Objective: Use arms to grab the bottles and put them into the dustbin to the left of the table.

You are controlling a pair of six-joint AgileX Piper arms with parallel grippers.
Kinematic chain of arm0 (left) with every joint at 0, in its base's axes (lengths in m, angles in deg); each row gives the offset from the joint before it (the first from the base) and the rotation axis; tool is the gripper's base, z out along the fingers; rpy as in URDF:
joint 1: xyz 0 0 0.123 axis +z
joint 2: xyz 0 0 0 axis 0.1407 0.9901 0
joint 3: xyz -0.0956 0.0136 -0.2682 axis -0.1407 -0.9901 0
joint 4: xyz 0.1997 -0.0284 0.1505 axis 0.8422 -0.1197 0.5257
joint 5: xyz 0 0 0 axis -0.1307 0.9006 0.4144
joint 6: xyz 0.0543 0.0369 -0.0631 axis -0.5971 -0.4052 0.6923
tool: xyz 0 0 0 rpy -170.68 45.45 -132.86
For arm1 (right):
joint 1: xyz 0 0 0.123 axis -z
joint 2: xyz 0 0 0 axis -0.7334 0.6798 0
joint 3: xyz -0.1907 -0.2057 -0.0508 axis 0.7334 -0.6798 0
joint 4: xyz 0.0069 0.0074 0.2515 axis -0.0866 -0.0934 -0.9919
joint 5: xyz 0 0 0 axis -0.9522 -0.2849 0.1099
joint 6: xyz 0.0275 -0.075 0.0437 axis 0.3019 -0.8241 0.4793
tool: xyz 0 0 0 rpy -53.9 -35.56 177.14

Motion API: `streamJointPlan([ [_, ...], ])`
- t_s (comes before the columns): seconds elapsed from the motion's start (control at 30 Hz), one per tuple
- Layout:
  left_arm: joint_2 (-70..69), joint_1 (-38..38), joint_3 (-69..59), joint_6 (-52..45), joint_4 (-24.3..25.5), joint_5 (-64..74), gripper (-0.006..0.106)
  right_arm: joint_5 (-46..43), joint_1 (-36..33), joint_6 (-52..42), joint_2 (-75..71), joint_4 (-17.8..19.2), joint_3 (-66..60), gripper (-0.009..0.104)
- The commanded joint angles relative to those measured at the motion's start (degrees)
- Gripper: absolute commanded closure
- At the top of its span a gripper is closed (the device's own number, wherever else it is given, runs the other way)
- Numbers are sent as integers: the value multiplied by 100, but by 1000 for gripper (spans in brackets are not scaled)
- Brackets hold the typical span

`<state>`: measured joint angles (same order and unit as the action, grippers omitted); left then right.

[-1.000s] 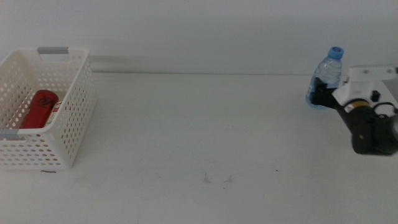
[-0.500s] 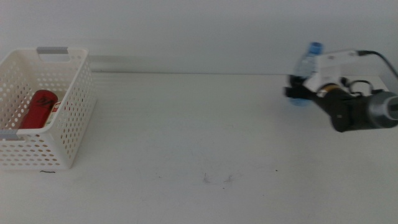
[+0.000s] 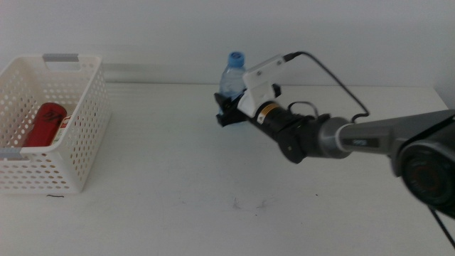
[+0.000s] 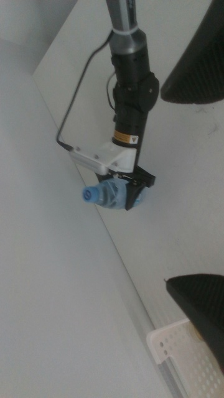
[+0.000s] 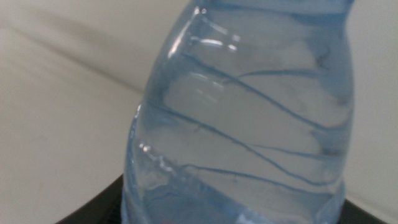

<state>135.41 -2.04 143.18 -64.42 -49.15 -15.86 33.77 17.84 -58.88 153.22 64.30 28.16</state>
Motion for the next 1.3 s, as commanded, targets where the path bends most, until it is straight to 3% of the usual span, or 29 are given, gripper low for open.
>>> streamJointPlan([
  [0.0, -11, -16, -15, 22, 3, -71, 7, -302, -63, -63, 79, -36, 238, 97],
  [0.1, -11, -16, -15, 22, 3, -71, 7, -302, -91, -63, 181, -49, 278, 91],
  [0.2, -11, -16, -15, 22, 3, -71, 7, -218, -91, 42, 192, -127, 278, 76],
  [0.37, -11, -16, -15, 22, 3, -71, 7, -218, -91, 143, 132, -127, 278, 25],
  [0.47, -11, -16, -15, 22, 3, -71, 7, 472, -91, 470, -106, -115, 278, 10],
  [1.1, -11, -16, -15, 22, 3, -71, 7, 5243, -91, 477, -2099, -158, 255, 9],
  [1.27, -11, -16, -15, 22, 3, -71, 7, 6681, -91, 319, -2772, -643, 255, 9],
])
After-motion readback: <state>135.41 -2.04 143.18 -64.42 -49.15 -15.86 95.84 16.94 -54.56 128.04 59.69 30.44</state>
